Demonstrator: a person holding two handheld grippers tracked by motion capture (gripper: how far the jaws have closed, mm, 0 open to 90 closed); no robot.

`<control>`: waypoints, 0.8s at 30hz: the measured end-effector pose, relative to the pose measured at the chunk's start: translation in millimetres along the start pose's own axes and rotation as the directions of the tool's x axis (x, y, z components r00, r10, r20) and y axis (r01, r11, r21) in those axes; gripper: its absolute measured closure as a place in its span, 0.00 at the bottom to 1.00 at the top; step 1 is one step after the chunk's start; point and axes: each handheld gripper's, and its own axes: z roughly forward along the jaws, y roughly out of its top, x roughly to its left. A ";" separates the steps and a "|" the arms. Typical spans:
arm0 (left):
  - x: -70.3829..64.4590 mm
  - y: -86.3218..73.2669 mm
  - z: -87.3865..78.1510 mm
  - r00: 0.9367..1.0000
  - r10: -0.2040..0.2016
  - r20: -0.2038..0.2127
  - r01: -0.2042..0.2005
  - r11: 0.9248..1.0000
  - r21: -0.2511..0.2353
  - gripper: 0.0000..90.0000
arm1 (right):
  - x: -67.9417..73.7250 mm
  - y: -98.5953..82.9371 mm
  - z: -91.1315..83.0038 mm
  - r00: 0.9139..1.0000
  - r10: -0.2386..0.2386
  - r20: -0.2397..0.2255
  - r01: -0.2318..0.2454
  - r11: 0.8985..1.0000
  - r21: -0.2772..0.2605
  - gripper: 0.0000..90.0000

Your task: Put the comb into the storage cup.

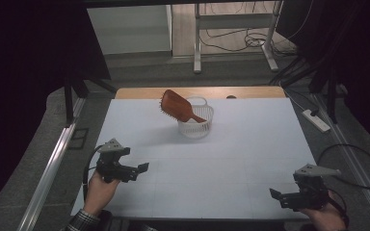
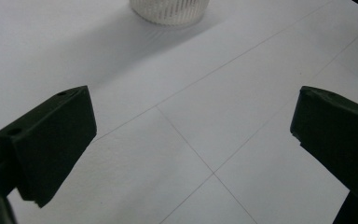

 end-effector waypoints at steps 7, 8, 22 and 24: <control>-1.2 -2.9 -3.0 1.000 0.002 0.005 -0.002 1.000 -0.002 0.00 | 0.0 0.0 0.0 1.000 -0.001 0.000 0.001 1.000 0.001 0.00; -1.4 -3.4 -3.5 1.000 0.001 0.005 -0.001 1.000 -0.003 0.00 | -0.1 0.0 0.0 1.000 -0.002 0.000 0.002 1.000 0.000 0.00; -2.5 -12.1 -11.2 1.000 -0.010 0.008 0.010 1.000 -0.010 0.00 | -0.1 0.1 0.2 1.000 0.000 0.000 0.000 1.000 0.002 0.00; -2.7 -13.5 -12.8 1.000 -0.013 0.007 0.013 1.000 -0.011 0.00 | -0.2 0.1 0.2 1.000 0.000 0.001 0.000 1.000 0.002 0.00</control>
